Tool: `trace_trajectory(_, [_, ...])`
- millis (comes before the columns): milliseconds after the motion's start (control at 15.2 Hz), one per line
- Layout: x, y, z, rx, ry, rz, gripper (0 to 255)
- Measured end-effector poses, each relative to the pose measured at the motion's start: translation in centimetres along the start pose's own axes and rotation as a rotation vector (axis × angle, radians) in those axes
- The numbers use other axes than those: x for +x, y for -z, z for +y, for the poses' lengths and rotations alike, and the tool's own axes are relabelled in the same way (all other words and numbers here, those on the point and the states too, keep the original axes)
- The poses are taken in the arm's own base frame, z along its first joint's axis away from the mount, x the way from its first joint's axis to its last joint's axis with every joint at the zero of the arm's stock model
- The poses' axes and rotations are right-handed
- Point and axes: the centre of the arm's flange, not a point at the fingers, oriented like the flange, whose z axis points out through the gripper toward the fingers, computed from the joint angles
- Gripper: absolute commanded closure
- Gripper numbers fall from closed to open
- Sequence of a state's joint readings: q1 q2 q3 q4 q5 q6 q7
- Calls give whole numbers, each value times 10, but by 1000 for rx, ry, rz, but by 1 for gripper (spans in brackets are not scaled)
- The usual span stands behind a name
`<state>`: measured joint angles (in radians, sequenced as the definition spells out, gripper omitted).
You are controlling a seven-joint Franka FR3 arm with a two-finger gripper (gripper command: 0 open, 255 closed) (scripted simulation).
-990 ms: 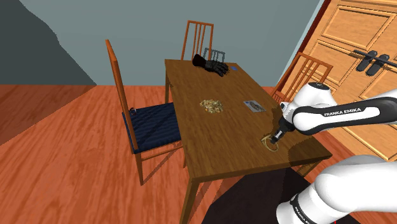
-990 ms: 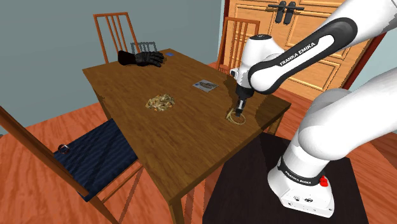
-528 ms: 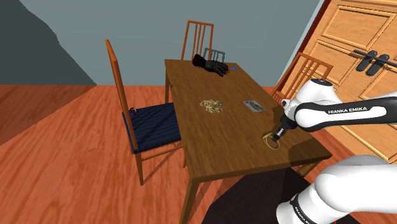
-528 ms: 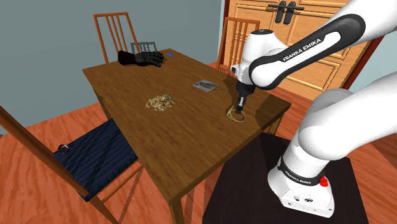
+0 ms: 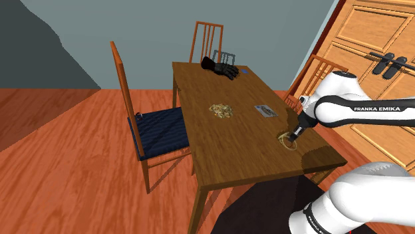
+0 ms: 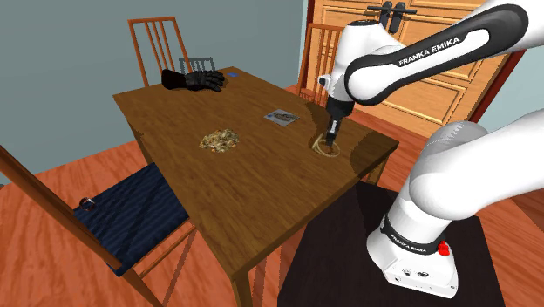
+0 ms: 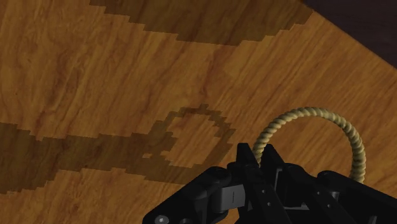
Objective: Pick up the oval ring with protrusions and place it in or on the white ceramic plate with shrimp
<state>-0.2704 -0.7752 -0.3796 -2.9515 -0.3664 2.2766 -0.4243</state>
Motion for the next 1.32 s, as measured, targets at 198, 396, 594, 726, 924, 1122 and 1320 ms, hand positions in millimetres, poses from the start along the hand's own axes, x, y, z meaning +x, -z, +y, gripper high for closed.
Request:
trace_trajectory(198, [2, 16, 0, 0, 0, 0, 255])
trace_trajectory(396, [3, 32, -1, 0, 0, 0, 255])
trace_trajectory(594, [4, 46, 1, 0, 0, 0, 255])
trace_trajectory(726, [20, 49, 3, 0, 0, 0, 255])
trace_trajectory(924, [56, 47, 2, 0, 0, -1, 255])
trace_trajectory(1122, [97, 43, 2, 1, 0, -1, 255])
trace_trajectory(1320, [136, 41, 1, 1, 0, -1, 255])
